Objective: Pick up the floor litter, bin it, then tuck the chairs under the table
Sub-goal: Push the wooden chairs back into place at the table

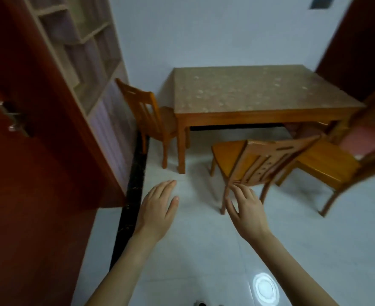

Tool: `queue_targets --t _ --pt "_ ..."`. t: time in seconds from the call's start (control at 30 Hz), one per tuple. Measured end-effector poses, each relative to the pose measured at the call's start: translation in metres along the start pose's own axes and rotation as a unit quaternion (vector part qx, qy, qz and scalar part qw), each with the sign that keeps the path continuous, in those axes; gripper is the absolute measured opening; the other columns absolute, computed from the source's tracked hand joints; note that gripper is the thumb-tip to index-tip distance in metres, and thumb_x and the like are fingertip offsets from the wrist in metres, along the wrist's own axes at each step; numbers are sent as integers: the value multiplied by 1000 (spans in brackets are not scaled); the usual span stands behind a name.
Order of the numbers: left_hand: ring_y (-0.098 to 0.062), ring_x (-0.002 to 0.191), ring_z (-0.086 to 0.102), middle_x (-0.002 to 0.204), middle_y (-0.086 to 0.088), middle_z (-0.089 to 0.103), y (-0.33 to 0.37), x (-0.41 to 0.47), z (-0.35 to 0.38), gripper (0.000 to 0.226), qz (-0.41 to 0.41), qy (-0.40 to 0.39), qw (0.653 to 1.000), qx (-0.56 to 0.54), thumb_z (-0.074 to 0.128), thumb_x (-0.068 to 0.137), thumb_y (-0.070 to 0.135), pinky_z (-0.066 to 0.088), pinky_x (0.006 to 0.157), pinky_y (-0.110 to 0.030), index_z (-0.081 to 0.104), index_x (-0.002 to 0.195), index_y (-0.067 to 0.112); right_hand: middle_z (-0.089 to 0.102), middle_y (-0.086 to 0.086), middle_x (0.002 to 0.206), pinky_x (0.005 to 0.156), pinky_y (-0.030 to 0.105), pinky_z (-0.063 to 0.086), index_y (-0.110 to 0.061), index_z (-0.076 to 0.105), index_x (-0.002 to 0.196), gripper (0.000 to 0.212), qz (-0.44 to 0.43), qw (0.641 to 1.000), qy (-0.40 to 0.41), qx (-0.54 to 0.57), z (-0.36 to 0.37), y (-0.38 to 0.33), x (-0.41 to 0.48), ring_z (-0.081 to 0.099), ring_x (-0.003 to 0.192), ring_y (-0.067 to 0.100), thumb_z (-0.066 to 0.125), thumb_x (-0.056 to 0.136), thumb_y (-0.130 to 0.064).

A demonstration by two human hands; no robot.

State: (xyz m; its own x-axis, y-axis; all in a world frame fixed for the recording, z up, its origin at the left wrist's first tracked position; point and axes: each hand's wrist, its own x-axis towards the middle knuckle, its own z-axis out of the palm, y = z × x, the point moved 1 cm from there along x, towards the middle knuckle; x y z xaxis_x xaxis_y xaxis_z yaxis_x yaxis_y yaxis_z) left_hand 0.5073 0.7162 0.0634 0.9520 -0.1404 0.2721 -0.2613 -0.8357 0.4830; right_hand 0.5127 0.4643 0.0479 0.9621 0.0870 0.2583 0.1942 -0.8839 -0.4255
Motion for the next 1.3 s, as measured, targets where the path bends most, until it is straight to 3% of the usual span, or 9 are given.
queue_targets --t 0.1,0.23,0.47,0.63,0.8,1.07,1.3 --pt "-17 130 44 139 -3 51 11 -2 28 58 33 -56 998 -17 27 95 43 29 110 -27 47 139 12 66 6 116 86 38 50 -10 63 118 44 41 999 29 -16 -11 21 -30 60 106 27 41 96 -41" --pt "-14 132 40 142 0 48 27 3 49 61 65 -93 993 -29 22 94 47 29 109 -27 45 140 15 64 4 122 92 39 49 -12 61 121 32 83 995 36 -46 -16 45 -51 58 114 24 55 97 -32" --pt "-15 133 41 143 0 48 54 48 68 66 97 -108 989 -26 20 92 53 26 105 -22 44 141 16 62 3 128 98 37 46 -14 59 128 36 123 990 51 -44 -34 82 -35 55 119 23 54 97 -32" --pt "-14 135 38 145 3 45 85 103 105 64 93 -106 990 -18 25 92 54 25 105 -21 42 143 19 57 3 137 105 38 41 -16 53 137 45 126 991 28 -36 -45 144 9 49 128 21 51 98 -38" --pt "-16 136 37 146 4 44 129 172 159 61 65 -94 993 3 31 93 54 35 109 -35 39 144 23 53 2 141 109 39 39 -18 49 141 50 83 996 17 -29 -69 221 74 45 132 21 51 97 -43" --pt "-14 139 31 149 5 38 202 275 228 57 51 -96 994 17 45 95 49 30 113 -37 35 145 26 43 -4 149 113 37 29 -26 40 146 58 66 997 -15 -34 -99 333 158 34 140 17 46 96 -53" --pt "-14 138 32 148 6 40 213 349 286 57 55 -134 989 22 50 93 49 26 112 -35 37 144 26 46 -3 146 112 44 36 -27 43 143 55 44 996 -63 -35 -80 402 233 38 137 19 47 95 -53"
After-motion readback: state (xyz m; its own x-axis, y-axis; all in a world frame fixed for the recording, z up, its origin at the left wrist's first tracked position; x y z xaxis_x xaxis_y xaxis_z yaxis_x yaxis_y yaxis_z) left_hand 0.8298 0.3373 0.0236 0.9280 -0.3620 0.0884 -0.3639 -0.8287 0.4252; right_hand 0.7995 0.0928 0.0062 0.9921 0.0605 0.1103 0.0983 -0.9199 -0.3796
